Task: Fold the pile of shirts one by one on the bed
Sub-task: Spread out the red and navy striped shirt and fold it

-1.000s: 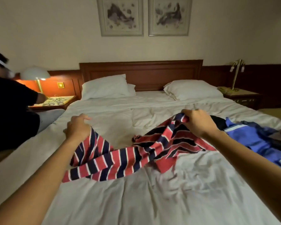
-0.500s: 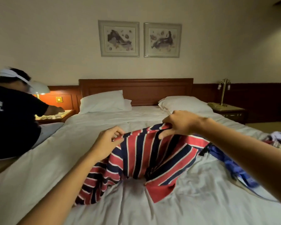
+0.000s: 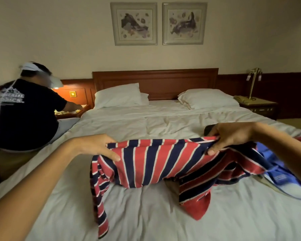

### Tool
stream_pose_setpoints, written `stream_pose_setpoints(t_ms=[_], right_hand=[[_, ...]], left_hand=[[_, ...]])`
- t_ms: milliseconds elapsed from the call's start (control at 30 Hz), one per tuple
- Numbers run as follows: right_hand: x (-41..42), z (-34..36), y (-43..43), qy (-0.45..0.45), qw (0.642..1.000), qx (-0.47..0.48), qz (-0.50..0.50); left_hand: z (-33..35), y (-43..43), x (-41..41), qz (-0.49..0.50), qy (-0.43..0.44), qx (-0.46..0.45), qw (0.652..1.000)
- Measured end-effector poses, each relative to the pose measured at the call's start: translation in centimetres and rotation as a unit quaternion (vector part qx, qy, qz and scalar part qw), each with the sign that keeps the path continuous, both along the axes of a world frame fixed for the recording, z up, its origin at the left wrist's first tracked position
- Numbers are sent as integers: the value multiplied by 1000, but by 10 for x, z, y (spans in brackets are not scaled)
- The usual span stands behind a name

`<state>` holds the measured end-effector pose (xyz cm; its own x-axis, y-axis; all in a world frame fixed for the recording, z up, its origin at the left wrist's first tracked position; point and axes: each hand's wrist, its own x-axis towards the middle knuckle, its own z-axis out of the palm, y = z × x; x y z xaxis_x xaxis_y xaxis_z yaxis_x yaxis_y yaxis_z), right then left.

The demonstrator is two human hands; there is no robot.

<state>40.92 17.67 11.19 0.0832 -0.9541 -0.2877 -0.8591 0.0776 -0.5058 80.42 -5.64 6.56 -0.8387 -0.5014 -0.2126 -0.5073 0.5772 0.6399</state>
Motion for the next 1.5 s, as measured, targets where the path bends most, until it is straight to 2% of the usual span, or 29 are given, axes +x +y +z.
stream_pose_setpoints(t_ms=[67, 133, 233, 267, 333, 400, 433, 500, 567, 633, 700, 800, 867, 900, 933, 1000, 1033, 1100, 1133, 1200, 1233, 1300, 1367, 1433, 1500], right_hand=[[-3, -7, -13, 1, 1000, 21, 7], [-5, -14, -33, -14, 1000, -4, 4], [-21, -24, -81, -93, 994, -48, -26], [-27, -26, -102, -89, 994, -53, -33], [-42, -21, -152, -8, 997, -69, -40], [-59, 0, -209, 108, 983, -127, -75], [-65, 17, -234, 163, 964, -180, -108], [-75, 66, -274, 234, 901, -312, -189], [-83, 124, -302, 280, 820, -433, -246], [-87, 176, -316, 305, 762, -510, -257], [-89, 209, -312, 324, 722, -562, -242], [-91, 213, -285, 387, 682, -596, -171], [-88, 185, -260, 433, 697, -562, -100], [-82, 161, -247, 451, 717, -528, -61], [-76, 133, -234, 466, 741, -483, -28], [-62, 65, -206, 457, 804, -380, 17], [-54, 27, -191, 441, 833, -332, 29], [-40, -51, -156, 405, 882, -240, 25], [-35, -85, -136, 367, 910, -194, 2], [-24, -145, -99, 236, 966, -97, -42], [-17, -167, -82, 209, 975, -62, -39], [-6, -201, -56, 199, 979, -8, -34], [-2, -220, -39, 154, 987, -5, -39], [-3, -228, -28, 165, 985, -46, -30], [-6, -227, -24, 241, 961, -137, 0]], left_hand=[[-4, -15, -3, 13, 0, -4, 1000], [-6, -35, -16, 41, 27, -31, 998], [-7, -78, -41, 86, 82, -104, 988], [-6, -96, -52, 94, 88, -132, 983], [1, -134, -77, 122, 98, -158, 975], [26, -168, -105, 153, 122, -160, 967], [46, -182, -120, 169, 151, -163, 960], [100, -204, -149, 216, 245, -190, 926], [163, -216, -169, 260, 346, -252, 866], [216, -223, -178, 281, 393, -328, 812], [244, -228, -175, 273, 379, -405, 786], [236, -233, -149, 223, 283, -539, 761], [195, -227, -127, 176, 202, -580, 769], [165, -221, -117, 156, 161, -575, 786], [132, -211, -105, 146, 124, -551, 812], [64, -180, -82, 153, 81, -441, 880], [29, -164, -70, 151, 58, -404, 900], [-43, -131, -49, 132, -27, -400, 907], [-76, -117, -36, 131, -65, -395, 907], [-131, -82, -10, 178, -86, -310, 930], [-152, -67, 5, 200, -85, -273, 937], [-187, -50, 31, 182, -122, -273, 937], [-200, -39, 48, 181, -135, -240, 944], [-200, -32, 61, 183, -126, -239, 945], [-189, -29, 68, 182, -100, -277, 938]])
